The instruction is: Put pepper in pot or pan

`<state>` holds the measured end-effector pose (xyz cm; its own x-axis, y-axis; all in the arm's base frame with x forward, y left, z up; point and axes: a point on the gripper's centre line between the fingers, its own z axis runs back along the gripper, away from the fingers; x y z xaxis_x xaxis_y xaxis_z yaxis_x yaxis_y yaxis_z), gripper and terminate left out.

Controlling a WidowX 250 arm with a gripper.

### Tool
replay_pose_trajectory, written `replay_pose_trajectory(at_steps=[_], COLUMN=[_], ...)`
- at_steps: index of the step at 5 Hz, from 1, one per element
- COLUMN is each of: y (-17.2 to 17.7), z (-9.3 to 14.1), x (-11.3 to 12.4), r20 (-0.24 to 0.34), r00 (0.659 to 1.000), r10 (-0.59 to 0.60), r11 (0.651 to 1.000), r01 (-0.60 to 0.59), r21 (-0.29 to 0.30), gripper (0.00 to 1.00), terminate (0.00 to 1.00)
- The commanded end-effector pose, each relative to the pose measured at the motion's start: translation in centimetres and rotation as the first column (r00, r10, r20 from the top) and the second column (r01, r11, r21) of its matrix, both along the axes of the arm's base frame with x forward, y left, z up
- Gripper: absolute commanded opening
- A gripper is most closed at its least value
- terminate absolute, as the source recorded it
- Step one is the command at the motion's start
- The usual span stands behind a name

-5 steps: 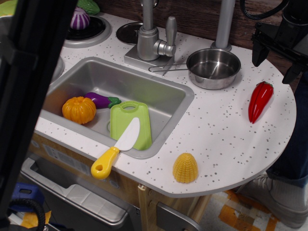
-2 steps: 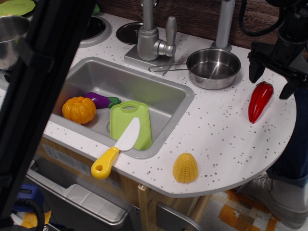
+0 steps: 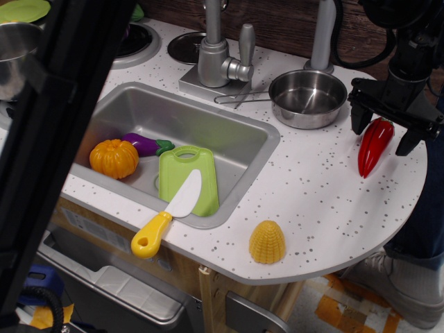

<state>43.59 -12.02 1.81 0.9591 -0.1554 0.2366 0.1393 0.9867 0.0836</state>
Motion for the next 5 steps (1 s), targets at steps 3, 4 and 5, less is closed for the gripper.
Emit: replay_pose_trajectory(at_steps=[3,4,5], y=[1.0,2.7,4.5], z=[2.9,6.9,9.9], x=[0.9,1.5,2.2], r20=[0.04,0.008,-0.027], r00=[0.999,1.0,0.998], r10=[0.022,-0.022,-0.064], r11=[1.0,0.996,0.978], r01=[-0.022,0.021,0.068], r21=[0.013,0.09,0.198], gripper=[0.0,0.0,0.0], terminate=[0.0,0.0,0.0])
